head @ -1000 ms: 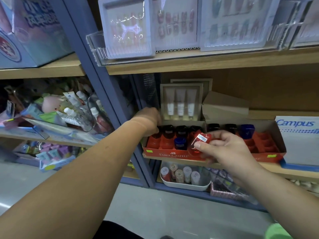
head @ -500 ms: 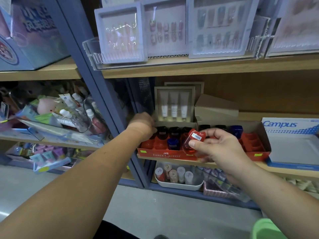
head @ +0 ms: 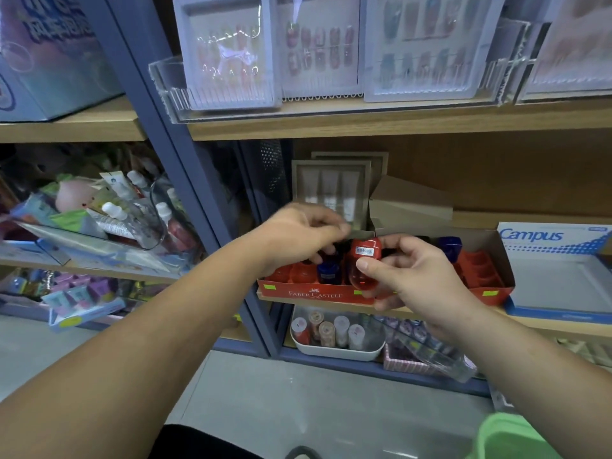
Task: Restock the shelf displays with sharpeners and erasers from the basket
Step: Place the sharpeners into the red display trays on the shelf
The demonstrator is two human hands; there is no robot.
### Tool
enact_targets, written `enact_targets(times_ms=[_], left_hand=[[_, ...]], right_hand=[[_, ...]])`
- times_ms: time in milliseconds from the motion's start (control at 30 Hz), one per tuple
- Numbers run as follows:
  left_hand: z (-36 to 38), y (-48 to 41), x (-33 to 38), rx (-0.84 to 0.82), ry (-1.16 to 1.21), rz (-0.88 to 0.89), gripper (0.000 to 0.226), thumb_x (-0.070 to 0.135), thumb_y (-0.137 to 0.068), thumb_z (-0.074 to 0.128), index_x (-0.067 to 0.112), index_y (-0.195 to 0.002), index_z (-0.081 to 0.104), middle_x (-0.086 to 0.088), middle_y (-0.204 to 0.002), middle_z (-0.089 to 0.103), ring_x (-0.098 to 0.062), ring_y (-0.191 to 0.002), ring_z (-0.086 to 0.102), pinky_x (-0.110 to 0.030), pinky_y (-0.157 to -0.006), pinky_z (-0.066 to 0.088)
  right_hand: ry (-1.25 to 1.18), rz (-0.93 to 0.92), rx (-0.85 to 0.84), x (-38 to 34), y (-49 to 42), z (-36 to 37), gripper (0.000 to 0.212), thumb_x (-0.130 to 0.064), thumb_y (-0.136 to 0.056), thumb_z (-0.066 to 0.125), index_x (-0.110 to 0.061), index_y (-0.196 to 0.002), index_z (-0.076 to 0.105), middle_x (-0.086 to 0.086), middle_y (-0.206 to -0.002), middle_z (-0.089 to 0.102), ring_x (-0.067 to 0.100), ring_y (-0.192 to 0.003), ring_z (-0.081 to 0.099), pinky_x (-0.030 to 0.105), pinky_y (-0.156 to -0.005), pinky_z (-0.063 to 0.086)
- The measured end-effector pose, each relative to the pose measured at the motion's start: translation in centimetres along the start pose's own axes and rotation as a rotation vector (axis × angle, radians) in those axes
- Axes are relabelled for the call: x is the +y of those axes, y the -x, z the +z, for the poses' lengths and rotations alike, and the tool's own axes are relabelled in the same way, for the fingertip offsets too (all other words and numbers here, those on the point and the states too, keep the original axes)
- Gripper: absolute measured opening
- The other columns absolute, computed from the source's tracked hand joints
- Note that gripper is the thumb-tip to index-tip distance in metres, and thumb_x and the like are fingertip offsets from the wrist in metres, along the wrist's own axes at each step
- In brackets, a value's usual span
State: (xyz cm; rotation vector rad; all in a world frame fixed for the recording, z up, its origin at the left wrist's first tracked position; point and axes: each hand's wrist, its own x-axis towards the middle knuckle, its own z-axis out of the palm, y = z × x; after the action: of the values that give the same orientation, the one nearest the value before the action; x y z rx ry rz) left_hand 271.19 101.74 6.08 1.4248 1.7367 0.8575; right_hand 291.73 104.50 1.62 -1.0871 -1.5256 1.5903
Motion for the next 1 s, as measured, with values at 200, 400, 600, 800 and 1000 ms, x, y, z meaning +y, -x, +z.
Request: enact_targets(times_ms=[200, 400, 600, 800, 1000], left_hand=[[0.6, -0.4, -0.4, -0.023, -0.052, 0.001, 0.027, 0.035, -0.093, 0.074, 0.025, -0.118, 0.071, 0.006, -0.099, 0.076, -0.008, -0.08, 0.072, -0.02, -0.062, 0.056], [-0.4, -1.7, -3.7, 0.233, -0.108, 0.003, 0.019, 0.021, -0.091, 0.077, 0.035, -0.095, 0.066, 0.012, -0.096, 0.068, -0.006, -0.087, 0.066, -0.014, -0.068, 0.051], [1.4, -3.1, -5.3, 0.156, -0.178, 0.0, 0.022, 0.014, -0.086, 0.081, 0.029, -0.099, 0.072, 0.01, -0.092, 0.071, -0.007, -0.08, 0.068, -0.02, -0.076, 0.059], [1.3, -3.0, -6.4, 0.111, -0.224, -0.037, 0.002, 0.03, -0.087, 0.081, 0.029, -0.086, 0.079, 0.014, -0.084, 0.075, -0.005, -0.083, 0.07, -0.024, -0.08, 0.059], [0.9, -2.1, -5.6, 0.034, -0.322, -0.053, 0.013, 0.038, -0.089, 0.078, 0.03, -0.1, 0.078, 0.016, -0.095, 0.072, -0.003, -0.093, 0.068, -0.025, -0.086, 0.058]], right_hand=[[0.071, -0.02, 0.009, 0.1, -0.1, -0.6, 0.042, -0.018, -0.087, 0.081, -0.021, -0.124, 0.063, 0.009, -0.094, 0.076, 0.024, -0.079, 0.077, 0.044, -0.067, 0.064], [0.283, 0.032, 0.127, 1.5, -0.8, -2.2, 0.012, -0.025, -0.091, 0.076, -0.025, -0.102, 0.072, 0.0, -0.096, 0.075, 0.016, -0.088, 0.073, 0.041, -0.074, 0.064], [0.306, 0.059, 0.12, 2.6, -1.2, -1.8, 0.013, -0.028, -0.089, 0.079, -0.026, -0.1, 0.073, -0.002, -0.095, 0.074, 0.015, -0.091, 0.071, 0.038, -0.079, 0.062], [0.277, 0.064, 0.124, 2.8, -1.3, -2.0, 0.009, -0.028, -0.09, 0.077, -0.028, -0.099, 0.073, -0.002, -0.095, 0.075, 0.014, -0.092, 0.071, 0.038, -0.082, 0.062], [0.244, 0.055, 0.102, 2.9, -0.6, -2.0, 0.012, -0.023, -0.09, 0.078, -0.024, -0.101, 0.073, 0.0, -0.094, 0.075, 0.014, -0.086, 0.073, 0.026, -0.067, 0.059]])
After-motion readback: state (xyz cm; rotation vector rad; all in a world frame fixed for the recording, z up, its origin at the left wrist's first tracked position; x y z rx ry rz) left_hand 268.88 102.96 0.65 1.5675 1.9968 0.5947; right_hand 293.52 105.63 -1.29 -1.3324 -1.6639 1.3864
